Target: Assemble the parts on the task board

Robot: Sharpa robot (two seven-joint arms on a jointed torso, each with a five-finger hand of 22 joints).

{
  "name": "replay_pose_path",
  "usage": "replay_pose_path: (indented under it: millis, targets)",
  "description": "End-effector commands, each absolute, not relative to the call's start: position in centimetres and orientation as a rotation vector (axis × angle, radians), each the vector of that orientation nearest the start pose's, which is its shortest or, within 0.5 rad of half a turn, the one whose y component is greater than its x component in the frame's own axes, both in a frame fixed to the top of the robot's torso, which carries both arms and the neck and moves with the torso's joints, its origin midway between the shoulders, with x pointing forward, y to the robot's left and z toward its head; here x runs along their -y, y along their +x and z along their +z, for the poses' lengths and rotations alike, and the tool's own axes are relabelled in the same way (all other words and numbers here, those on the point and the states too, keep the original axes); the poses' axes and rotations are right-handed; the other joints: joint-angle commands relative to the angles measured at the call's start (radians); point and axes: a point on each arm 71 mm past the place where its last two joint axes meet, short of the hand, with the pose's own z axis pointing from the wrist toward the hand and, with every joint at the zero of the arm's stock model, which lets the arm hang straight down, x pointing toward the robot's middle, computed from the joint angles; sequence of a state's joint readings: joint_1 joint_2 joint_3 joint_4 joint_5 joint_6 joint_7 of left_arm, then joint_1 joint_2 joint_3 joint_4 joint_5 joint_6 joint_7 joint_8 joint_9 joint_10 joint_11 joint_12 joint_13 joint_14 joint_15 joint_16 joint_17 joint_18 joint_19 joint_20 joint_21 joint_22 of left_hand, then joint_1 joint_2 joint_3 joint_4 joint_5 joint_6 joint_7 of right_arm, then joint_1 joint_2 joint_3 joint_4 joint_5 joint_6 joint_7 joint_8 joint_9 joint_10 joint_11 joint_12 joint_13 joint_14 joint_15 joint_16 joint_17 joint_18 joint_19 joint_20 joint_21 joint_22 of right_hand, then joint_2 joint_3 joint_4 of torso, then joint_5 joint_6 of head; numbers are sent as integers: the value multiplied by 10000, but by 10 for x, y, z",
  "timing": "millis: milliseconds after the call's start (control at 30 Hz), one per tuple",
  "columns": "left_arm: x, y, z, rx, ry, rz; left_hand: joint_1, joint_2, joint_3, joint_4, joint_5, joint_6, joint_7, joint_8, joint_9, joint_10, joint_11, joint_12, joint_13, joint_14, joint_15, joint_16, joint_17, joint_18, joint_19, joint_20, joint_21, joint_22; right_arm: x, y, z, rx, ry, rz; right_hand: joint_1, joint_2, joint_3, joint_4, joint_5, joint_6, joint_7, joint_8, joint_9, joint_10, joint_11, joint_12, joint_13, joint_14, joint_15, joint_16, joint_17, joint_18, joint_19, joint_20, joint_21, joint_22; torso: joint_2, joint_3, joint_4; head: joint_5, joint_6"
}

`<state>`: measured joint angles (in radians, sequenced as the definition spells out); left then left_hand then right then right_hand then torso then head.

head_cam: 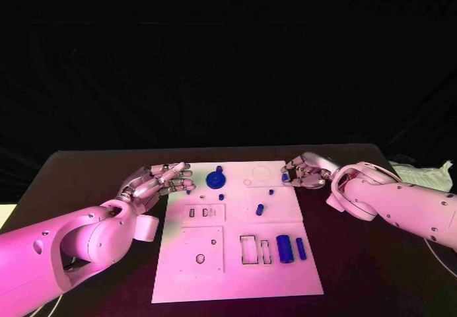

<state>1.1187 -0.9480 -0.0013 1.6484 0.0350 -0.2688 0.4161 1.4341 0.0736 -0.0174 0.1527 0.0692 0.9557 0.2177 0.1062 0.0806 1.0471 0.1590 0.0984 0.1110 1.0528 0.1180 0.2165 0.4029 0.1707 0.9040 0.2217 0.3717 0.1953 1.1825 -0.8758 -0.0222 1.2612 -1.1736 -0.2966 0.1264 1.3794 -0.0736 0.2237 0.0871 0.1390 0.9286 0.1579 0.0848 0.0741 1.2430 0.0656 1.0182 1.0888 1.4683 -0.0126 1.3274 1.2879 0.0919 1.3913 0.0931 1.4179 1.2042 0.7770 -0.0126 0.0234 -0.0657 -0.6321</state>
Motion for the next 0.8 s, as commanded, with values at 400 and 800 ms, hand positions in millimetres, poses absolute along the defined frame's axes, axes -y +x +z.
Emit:
replay_pose_path:
  millis: [400, 800]
  targets:
    - [-219, 456, -190, -14230, -11919, -16406, 28, 38, 2, -32, 42, -31, 14, -55, -16, -39, 66, -47, -13, -50, -5, -54, -18, 97, -64, 25, -37, -18, 297, 525, -205, -17072, 1118, 6602, 2, 175, -21, 65, 20, 344, -37, 160, 43, 113, -37, 69, 36, 469, -40, 65, 35, -174, 87, -37, 49, 37, -4, 3, -2, -79, -18]
    - [-219, 456, -190, -14268, -11964, -16400, 15, 39, 0, -25, 40, -29, 20, -55, -15, -36, 69, -46, -14, -35, -5, -62, -22, 101, -59, 29, -39, -22, 293, 526, -207, -17121, 1094, 6622, 2, 234, -8, 49, 4, 595, -103, 257, 74, 190, -91, 165, 116, 484, -80, 116, 98, -191, 128, -69, 94, 128, -1, 4, -6, -105, -31]
